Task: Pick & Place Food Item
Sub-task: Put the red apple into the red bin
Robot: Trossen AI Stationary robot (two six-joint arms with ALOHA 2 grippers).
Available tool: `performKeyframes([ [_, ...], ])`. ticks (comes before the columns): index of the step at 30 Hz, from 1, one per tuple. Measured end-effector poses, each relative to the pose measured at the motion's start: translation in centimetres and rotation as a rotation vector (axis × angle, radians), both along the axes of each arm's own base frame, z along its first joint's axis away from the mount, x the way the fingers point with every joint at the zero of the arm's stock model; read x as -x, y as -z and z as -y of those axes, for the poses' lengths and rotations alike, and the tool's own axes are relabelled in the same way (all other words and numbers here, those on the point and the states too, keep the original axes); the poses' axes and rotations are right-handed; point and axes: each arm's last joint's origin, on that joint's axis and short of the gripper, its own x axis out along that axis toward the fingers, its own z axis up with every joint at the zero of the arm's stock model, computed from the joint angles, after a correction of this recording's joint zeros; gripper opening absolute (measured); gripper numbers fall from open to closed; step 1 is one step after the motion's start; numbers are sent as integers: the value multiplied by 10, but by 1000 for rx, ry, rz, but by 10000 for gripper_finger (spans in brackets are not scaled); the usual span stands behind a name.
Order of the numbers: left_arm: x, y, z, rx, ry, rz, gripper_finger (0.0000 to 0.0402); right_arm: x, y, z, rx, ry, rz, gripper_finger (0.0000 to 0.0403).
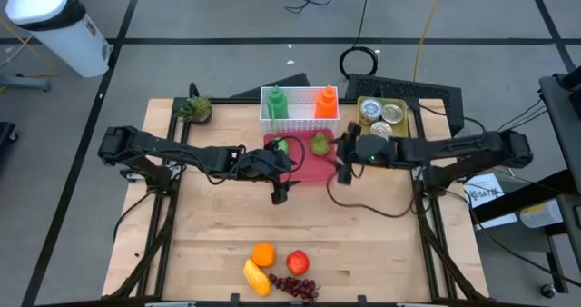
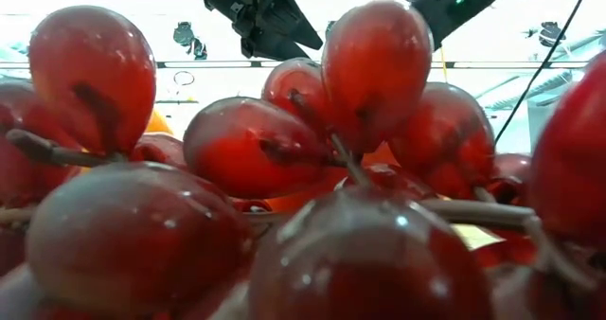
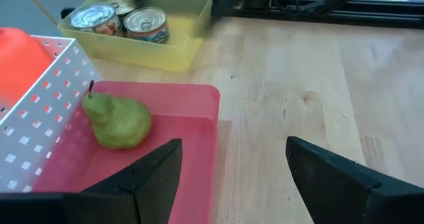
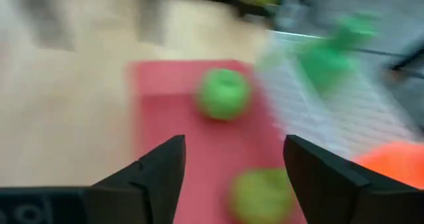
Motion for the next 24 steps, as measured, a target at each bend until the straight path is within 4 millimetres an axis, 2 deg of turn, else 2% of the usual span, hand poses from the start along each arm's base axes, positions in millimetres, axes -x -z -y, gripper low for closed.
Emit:
performKeyframes([
  [6,0,0,0,48,-29,13,285,-7,6,-44,-218,-277,35,258],
  [14,0,-1,4,91,-44,24,285,-27,59,-115,-284,-509,224,269],
  [17,0,-1,6,114,-51,28,285,-37,79,-137,-316,-548,199,294],
  [24,1,-1,13,132,-42,30,285,-65,105,-185,-341,-672,113,352],
])
